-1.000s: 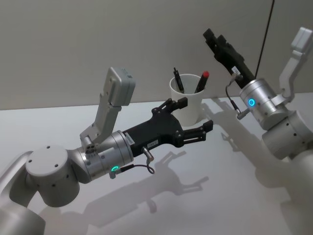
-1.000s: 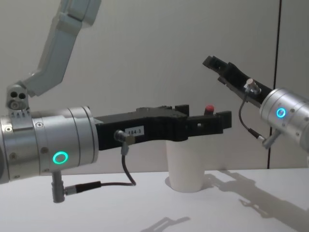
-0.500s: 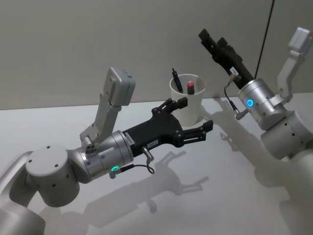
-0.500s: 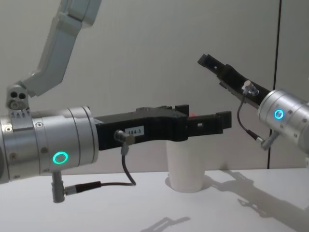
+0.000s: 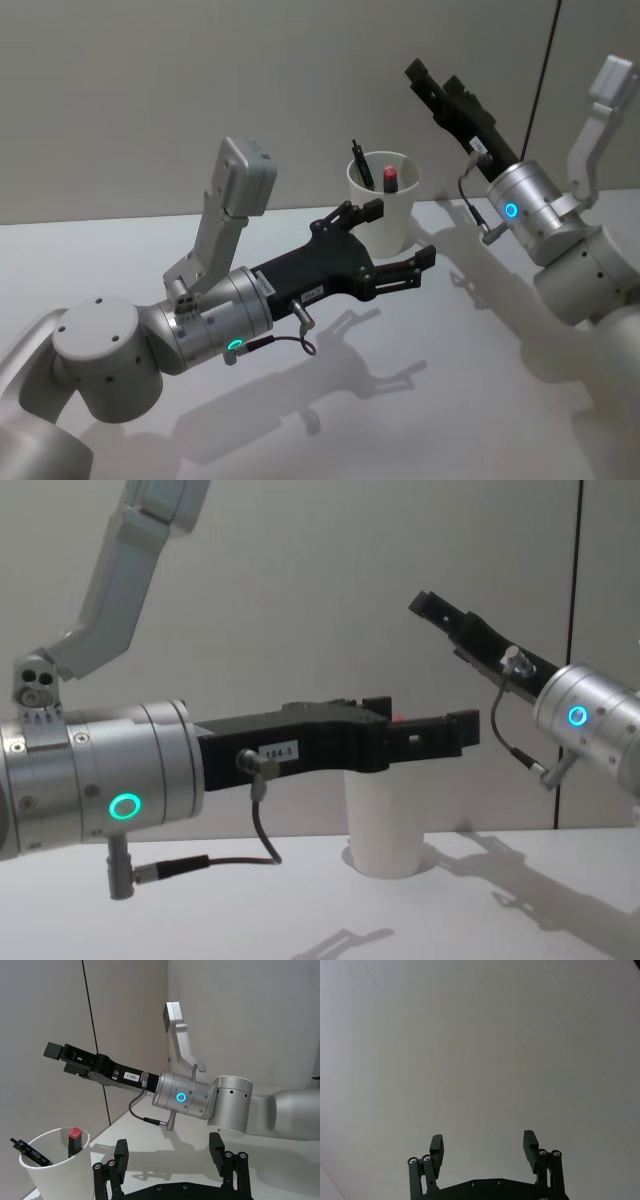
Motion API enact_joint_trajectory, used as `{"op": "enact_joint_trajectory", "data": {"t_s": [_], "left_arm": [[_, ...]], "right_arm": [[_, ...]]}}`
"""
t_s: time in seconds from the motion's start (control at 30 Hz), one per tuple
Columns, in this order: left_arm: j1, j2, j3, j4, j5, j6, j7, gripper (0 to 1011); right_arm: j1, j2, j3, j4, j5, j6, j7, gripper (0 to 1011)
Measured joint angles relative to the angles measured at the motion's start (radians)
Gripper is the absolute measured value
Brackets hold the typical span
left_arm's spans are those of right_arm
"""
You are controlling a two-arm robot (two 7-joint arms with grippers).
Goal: Place the pen into the pen holder.
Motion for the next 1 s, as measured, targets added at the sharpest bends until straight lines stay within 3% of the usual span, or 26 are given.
{"op": "enact_joint_trajectory", "data": {"t_s": [0.4, 0.77, 1.0], "left_arm": [[0.000, 0.000, 0.000, 0.000, 0.000, 0.000, 0.000, 1001], [0.000, 0.000, 0.000, 0.000, 0.000, 0.000, 0.000, 1001], [0.000, 0.000, 0.000, 0.000, 0.001, -0.001, 0.004, 1001]], "right_arm": [[-0.049, 0.027, 0.009, -0.085, -0.020, 0.000, -0.015, 1001], [-0.133, 0.073, 0.020, -0.227, -0.070, -0.004, -0.058, 1001], [-0.140, 0.076, 0.021, -0.237, -0.076, -0.004, -0.063, 1001]]}}
